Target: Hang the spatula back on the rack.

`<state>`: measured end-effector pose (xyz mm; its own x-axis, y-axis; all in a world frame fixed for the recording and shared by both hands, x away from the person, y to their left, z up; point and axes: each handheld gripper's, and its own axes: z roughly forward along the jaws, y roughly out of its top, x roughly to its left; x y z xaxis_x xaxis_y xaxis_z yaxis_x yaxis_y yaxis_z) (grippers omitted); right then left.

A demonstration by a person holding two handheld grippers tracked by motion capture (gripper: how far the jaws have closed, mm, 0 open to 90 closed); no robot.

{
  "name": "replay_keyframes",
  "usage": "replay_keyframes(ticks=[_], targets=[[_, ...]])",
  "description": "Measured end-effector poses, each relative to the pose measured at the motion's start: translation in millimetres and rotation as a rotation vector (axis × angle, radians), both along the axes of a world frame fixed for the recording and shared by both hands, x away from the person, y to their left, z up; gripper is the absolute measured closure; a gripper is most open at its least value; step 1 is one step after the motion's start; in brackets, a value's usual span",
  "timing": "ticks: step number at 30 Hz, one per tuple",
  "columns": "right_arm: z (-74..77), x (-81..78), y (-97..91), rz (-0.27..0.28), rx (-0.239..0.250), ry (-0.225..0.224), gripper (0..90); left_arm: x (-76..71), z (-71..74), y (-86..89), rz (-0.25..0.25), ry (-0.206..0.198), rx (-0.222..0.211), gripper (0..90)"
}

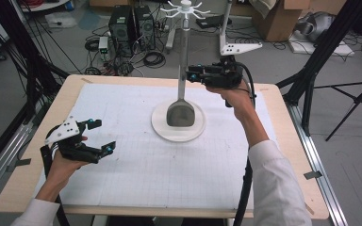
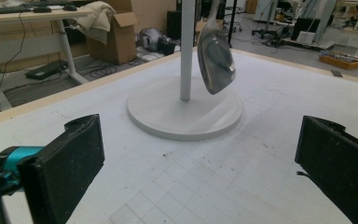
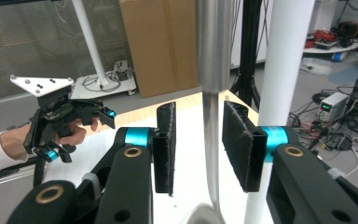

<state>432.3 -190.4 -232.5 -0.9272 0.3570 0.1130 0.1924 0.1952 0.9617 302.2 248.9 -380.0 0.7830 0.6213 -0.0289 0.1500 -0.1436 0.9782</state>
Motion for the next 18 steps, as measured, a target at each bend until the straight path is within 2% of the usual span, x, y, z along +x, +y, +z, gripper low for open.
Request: replay_keyframes(ticks=[5, 9, 13, 16, 18], targets=[[-0.7, -6.8, -4.4, -0.008, -0.015, -0.019, 59.9, -0.5, -1.4, 0.4, 0.006, 0.004, -0.001, 1.7], [-7.2, -19.1, -13.6, -0.042, -0.019, -0.034, 48.9, -1.5, -2.1, 0.0, 0.003, 0.005, 0.000, 1.7], [-11.9, -29.6, -21.1, -0.062, -0.019, -0.053, 43.1, -3.1, -2.4, 1.0, 0.005, 0.006, -0.004, 1.7], [-16.9, -39.3, -26.3, -0.118, -0.054, -0.073, 24.7, -3.1, -2.9, 1.9, 0.000, 0.008, -0.012, 1.7], [-21.6, -44.3, -30.2, -0.137, -0.053, -0.085, 16.4, -3.1, -2.9, 2.5, -0.002, 0.004, -0.013, 1.7]])
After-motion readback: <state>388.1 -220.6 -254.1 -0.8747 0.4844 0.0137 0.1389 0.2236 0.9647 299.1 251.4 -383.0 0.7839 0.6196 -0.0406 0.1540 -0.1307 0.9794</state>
